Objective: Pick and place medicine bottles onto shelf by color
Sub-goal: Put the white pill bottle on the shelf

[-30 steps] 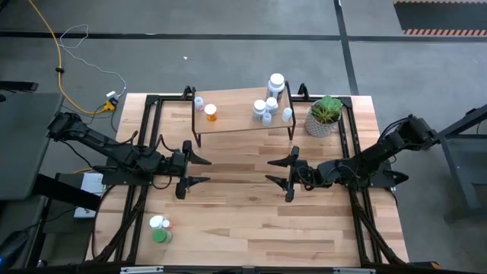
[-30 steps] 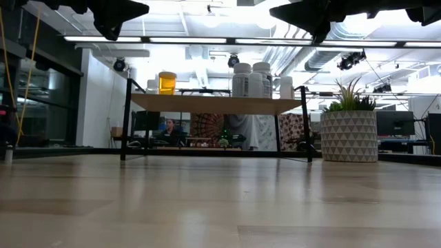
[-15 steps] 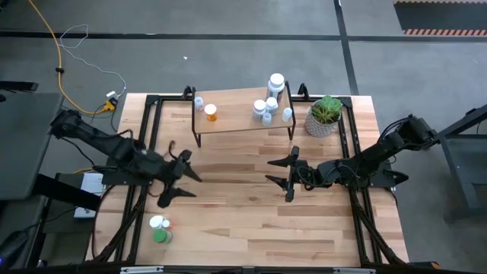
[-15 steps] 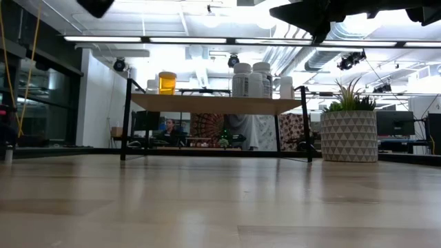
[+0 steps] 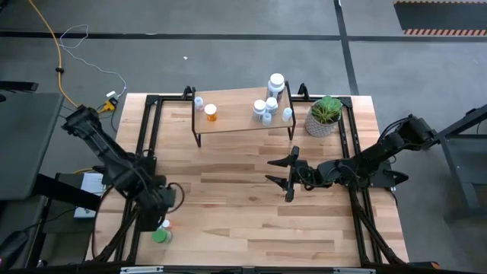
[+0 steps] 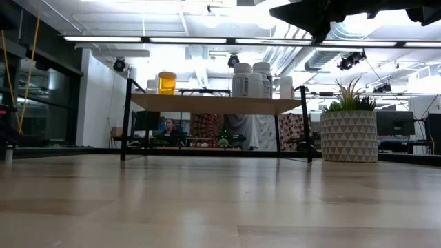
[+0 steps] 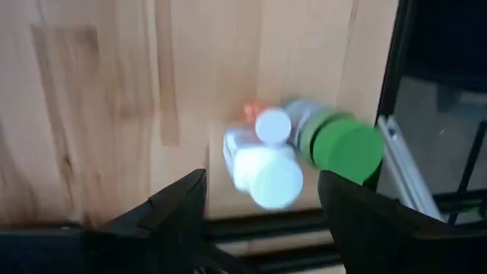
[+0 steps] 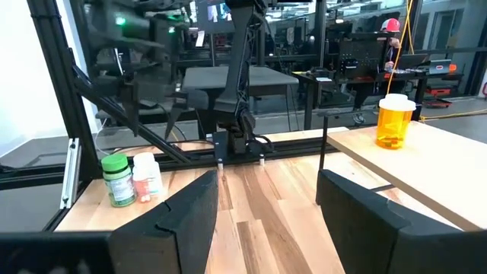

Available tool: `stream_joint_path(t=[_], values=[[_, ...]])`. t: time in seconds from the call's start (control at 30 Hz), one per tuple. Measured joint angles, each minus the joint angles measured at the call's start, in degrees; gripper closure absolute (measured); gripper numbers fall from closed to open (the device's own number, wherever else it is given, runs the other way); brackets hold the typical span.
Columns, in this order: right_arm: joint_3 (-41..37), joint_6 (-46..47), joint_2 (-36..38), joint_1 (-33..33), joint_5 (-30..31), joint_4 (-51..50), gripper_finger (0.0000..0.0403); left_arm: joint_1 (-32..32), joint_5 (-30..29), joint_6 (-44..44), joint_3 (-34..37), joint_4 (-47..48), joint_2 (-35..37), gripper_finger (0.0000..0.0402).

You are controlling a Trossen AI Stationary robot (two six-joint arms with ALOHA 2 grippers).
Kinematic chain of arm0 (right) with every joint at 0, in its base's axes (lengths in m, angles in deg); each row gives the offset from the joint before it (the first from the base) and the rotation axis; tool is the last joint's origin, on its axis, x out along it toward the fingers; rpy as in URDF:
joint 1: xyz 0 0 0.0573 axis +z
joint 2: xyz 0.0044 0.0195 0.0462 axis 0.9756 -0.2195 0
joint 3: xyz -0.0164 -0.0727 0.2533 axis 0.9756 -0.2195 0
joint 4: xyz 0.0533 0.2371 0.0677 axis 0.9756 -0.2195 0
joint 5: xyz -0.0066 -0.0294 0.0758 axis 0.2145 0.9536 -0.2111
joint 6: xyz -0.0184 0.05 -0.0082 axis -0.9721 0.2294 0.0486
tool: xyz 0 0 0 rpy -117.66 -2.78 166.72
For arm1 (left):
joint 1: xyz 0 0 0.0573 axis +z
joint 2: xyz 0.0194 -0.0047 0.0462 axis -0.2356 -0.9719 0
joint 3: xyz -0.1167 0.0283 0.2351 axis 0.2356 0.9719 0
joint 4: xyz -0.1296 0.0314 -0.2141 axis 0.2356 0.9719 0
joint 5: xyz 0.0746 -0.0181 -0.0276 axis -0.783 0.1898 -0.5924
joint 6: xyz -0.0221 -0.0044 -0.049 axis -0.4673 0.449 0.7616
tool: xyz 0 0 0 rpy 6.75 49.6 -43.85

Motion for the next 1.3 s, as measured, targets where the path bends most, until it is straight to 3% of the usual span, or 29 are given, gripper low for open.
stream_joint_path(t=[0.3,0.57,0.83,1.3], values=[[0.0,0.0,0.0,0.0,0.0,-0.1,0.0187,-10.4,-0.3,5.2,-0.1,0.7,-4.4,0.0158],[0.0,0.0,0.0,0.0,-0.1,-0.1,0.0187,-16.7,-6.0,0.2,-0.1,0.7,-11.8,0.0158],[0.0,0.0,0.0,0.0,-0.2,-0.1,0.0187,-18.1,-9.8,-3.6,-0.1,1.5,-15.9,0.0158],[0.0,0.0,0.0,0.0,-0.2,-0.3,0.0187,-17.8,-13.5,-11.8,-0.1,-1.2,-16.0,0.0158]])
